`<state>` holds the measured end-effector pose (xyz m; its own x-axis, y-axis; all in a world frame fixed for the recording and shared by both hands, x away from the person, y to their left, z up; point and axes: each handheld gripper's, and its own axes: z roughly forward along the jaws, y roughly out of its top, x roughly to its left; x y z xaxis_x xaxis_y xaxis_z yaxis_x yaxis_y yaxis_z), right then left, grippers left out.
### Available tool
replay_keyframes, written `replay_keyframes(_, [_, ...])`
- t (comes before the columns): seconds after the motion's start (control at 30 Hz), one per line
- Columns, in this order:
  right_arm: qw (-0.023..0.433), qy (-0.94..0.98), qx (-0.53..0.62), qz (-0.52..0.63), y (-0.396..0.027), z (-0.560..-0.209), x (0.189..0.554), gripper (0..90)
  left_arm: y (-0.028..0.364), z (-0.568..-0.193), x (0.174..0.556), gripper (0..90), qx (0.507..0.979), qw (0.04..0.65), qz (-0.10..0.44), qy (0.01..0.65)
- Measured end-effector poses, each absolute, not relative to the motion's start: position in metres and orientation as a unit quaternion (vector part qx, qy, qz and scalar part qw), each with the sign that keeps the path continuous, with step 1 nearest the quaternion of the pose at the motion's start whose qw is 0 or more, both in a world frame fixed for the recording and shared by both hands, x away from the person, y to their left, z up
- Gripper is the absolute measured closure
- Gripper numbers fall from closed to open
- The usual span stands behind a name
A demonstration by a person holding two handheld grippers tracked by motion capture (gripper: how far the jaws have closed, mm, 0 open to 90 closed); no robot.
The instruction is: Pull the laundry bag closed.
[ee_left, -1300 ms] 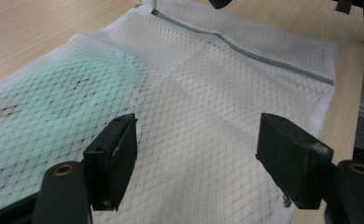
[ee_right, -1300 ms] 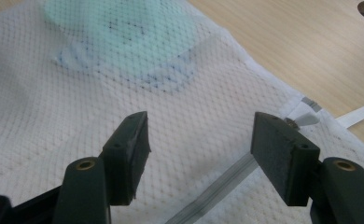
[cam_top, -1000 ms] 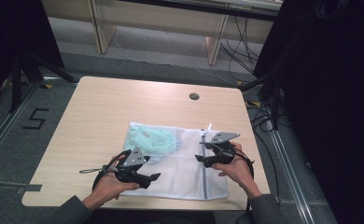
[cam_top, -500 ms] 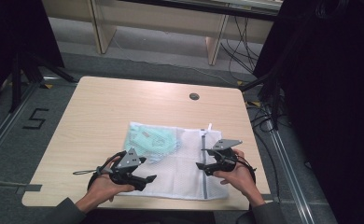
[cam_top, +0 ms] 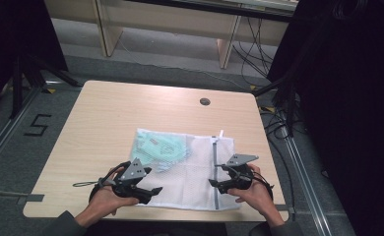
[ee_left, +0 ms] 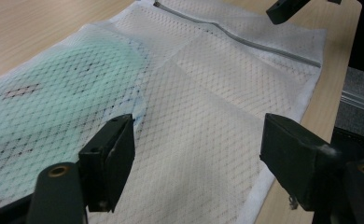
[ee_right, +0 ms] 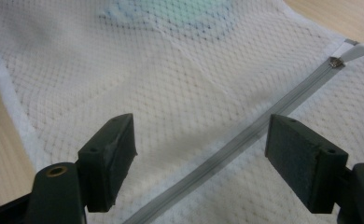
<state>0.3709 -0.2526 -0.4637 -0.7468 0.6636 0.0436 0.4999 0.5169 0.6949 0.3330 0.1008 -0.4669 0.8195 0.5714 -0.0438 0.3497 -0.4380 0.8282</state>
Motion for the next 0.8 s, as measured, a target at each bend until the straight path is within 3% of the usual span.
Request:
replay_keyframes(0.03, [0.133, 0.868, 0.318, 0.358, -0.255, -0.466, 0.372, 25.1, 0.103, -0.467, 0.334, 25.9, 0.841, 0.452, 0.124, 0.272])
replay_keyframes(0.33, [0.126, 0.862, 0.338, 0.357, -0.259, -0.468, 0.355, 23.7, 0.116, -0.463, 0.327, 25.3, 0.837, 0.452, 0.131, 0.28])
replay_keyframes(0.8, [0.135, 0.863, 0.34, 0.348, -0.266, -0.471, 0.337, 22.0, 0.125, -0.465, 0.316, 16.8, 0.834, 0.445, 0.127, 0.3])
